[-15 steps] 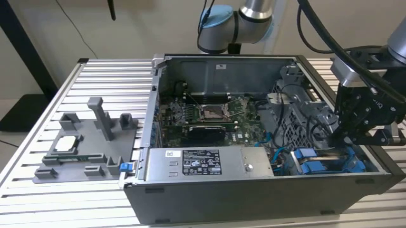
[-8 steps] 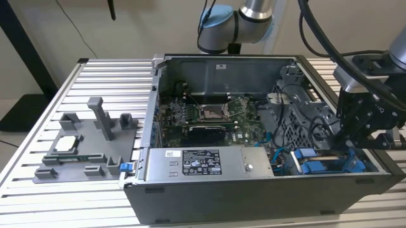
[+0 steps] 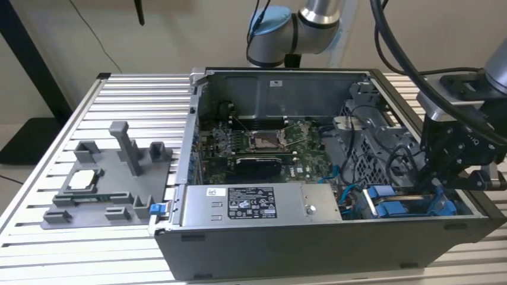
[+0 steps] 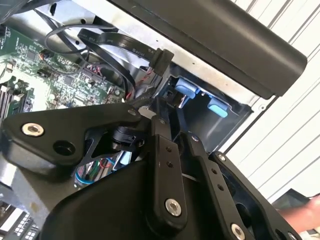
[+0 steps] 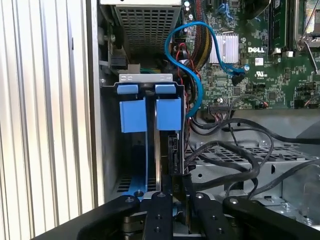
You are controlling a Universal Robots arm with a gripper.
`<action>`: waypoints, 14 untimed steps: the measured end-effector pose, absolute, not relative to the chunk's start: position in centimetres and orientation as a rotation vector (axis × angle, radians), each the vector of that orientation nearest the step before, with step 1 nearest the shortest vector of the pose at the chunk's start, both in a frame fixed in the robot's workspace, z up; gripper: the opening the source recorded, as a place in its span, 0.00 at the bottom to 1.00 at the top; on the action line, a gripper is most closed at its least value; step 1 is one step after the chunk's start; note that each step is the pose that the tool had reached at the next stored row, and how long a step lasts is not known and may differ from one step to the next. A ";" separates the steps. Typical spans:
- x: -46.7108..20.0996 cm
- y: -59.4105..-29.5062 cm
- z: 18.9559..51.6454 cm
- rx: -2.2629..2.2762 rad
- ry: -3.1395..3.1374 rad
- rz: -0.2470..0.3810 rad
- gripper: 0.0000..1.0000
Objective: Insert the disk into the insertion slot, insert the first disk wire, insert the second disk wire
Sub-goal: 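Insert the first disk wire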
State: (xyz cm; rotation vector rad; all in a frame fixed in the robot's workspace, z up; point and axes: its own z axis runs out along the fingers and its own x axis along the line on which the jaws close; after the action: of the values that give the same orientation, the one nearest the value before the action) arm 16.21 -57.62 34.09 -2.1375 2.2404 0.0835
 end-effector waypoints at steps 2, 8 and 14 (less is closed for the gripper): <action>16.2 -57.6 34.0 -2.138 2.240 0.084 0.00; 16.2 -57.5 33.9 -2.137 2.239 0.086 0.00; 16.2 -57.4 33.8 -2.135 2.238 0.088 0.00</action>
State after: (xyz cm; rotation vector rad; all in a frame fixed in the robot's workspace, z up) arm 16.22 -57.37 33.82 -2.1354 2.2376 0.0876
